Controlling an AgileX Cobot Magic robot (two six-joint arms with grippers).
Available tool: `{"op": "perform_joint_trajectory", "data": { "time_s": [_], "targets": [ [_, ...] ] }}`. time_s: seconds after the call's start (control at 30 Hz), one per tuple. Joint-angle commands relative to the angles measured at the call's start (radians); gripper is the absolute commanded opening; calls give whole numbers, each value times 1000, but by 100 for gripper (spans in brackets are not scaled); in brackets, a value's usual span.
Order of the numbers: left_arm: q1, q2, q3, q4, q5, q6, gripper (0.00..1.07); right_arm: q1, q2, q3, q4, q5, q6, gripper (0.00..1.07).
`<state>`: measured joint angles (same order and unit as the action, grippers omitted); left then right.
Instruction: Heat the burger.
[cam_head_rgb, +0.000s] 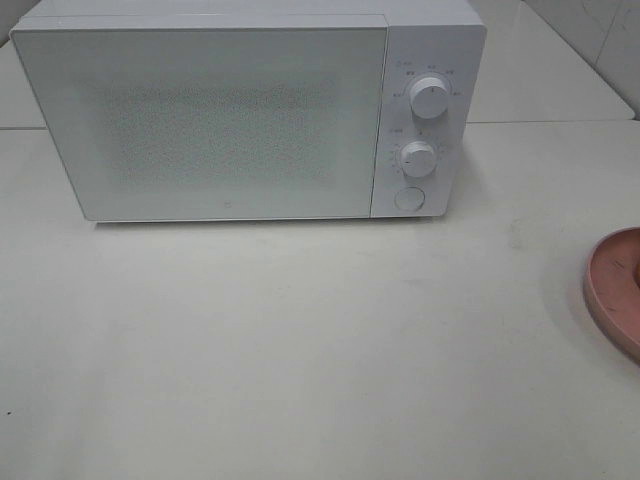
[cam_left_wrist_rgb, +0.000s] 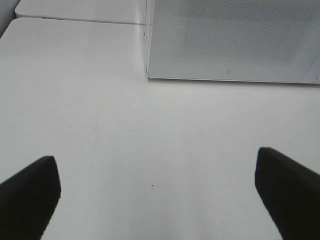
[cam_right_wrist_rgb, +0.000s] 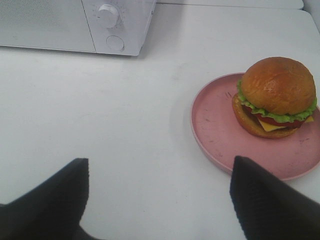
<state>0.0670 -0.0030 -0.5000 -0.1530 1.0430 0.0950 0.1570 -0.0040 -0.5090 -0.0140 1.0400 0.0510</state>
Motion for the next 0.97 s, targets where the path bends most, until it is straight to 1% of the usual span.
{"op": "perform_joint_trajectory", "data": {
  "time_s": [0.03,0.97],
  "targets": [
    [5,-21,4,-14,-7,-4,98,-4,-23,1,-2,-2,-12,76],
    [5,-27,4,-14,-7,-4,98,-4,-18,1,-2,-2,-12,76]
  ]
}}
